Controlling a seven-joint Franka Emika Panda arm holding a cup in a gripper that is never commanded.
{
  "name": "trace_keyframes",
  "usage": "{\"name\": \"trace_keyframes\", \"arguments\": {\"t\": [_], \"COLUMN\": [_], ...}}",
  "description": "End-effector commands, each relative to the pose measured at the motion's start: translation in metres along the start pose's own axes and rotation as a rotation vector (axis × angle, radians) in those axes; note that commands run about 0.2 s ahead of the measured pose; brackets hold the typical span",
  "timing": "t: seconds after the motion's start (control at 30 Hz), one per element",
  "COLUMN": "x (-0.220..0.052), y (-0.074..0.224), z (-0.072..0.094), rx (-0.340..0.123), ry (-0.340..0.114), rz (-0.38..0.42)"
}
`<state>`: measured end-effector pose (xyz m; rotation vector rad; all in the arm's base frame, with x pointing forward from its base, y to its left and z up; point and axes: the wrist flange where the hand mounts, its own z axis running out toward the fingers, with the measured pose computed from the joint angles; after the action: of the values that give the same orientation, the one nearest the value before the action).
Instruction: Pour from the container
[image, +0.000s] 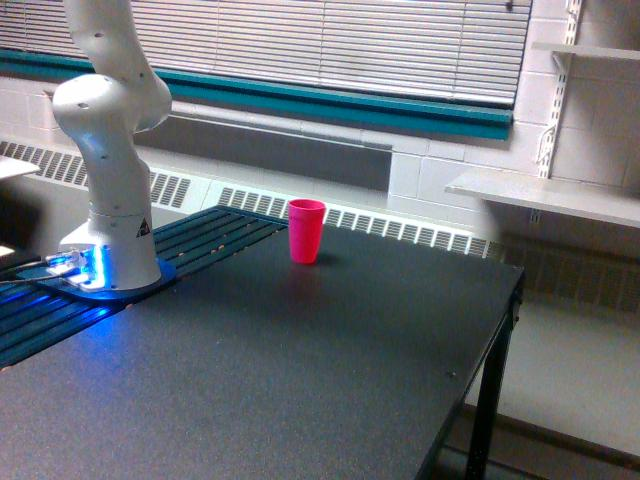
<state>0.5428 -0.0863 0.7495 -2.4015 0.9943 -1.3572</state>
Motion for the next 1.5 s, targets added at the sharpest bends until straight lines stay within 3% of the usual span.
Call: {"name": "trace_keyframes", "arguments": {"t": [0.03, 0.43, 0.7, 1.03, 1.5], "x": [0.015, -0.003, -0.037, -0.094, -0.194], "y": [0.000, -0.010, -0.019, -0.029, -0.041], "z": [-0.024, -0.020, -0.019, -0.024, -0.037], "rx": [0.018, 0.027, 0.047, 0.066, 0.065], "ry": [0.034, 0.012, -0.045, -0.121, -0.240], "rz": [0.007, -0.037, -0.101, -0.183, -0.304]}}
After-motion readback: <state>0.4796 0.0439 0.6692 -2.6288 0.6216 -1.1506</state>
